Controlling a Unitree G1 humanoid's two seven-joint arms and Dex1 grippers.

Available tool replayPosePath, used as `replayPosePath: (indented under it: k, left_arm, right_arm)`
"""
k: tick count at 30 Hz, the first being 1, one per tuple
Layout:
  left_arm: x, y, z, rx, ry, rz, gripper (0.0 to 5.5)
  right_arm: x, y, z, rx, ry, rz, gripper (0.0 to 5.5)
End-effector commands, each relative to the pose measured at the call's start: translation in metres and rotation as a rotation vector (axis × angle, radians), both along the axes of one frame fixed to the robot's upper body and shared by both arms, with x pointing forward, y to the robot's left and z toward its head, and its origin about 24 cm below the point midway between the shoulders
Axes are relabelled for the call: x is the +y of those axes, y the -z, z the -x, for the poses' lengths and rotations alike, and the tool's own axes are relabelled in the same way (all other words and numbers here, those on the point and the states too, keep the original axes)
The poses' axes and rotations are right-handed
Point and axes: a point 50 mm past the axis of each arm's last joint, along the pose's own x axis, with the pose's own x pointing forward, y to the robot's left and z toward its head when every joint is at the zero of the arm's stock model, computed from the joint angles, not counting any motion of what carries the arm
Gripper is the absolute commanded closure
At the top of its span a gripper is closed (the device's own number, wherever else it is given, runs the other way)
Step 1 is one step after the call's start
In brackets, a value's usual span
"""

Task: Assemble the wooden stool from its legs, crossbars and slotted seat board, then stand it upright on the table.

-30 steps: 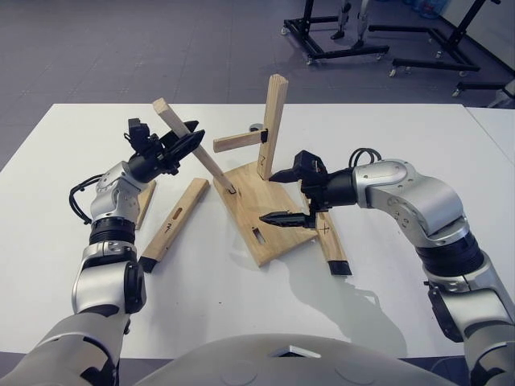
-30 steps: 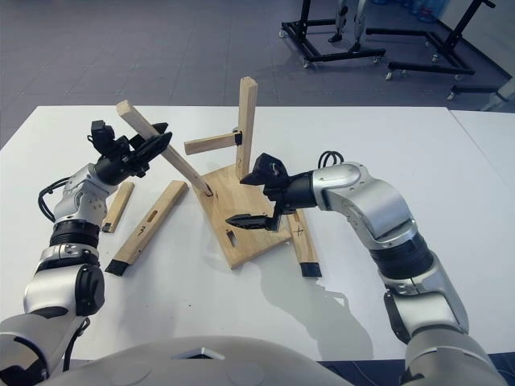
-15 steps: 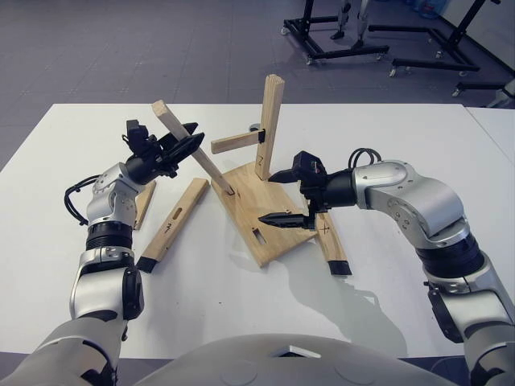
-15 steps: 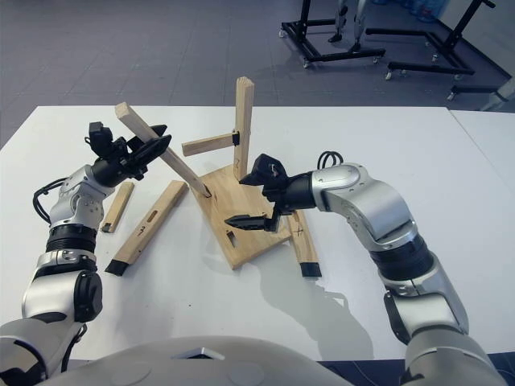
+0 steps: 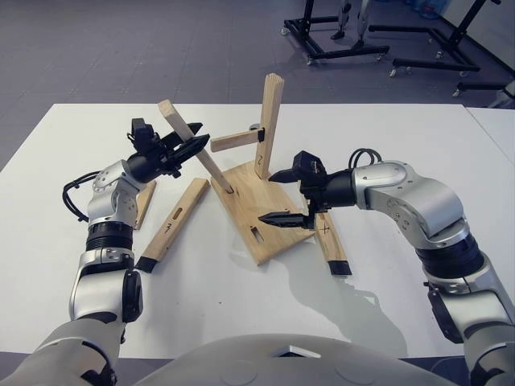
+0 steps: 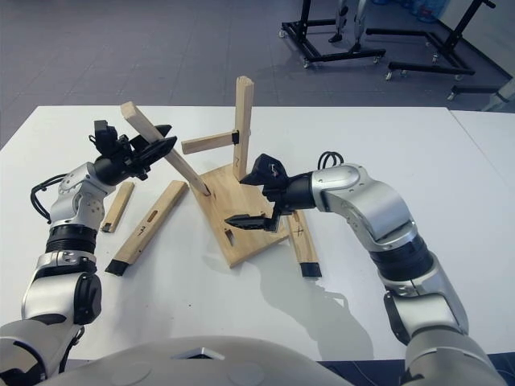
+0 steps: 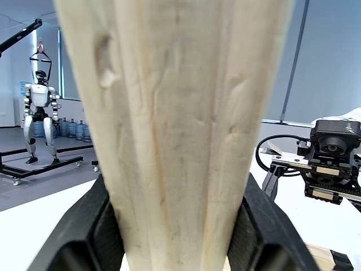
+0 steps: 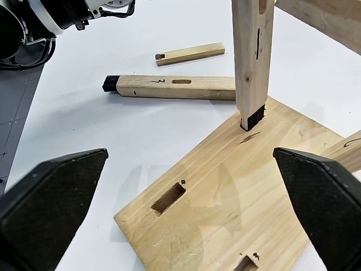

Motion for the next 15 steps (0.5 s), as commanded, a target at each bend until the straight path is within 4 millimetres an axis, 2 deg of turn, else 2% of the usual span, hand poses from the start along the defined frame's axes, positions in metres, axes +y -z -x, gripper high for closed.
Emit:
replayPosePath:
  k: [1, 15]
  left_arm:
    - [0.005, -0.001, -0.001, 0.005, -0.026, -0.049, 3.49]
    - [-0.009, -0.012, -0.008, 0.050, 0.016, -0.034, 3.49]
  right_arm:
    - [0.002, 0.002, 0.001, 0.010, 0.000, -0.001, 0.10]
    - [0.003, 0.003, 0.003, 0.012, 0.006, -0.008, 0.10]
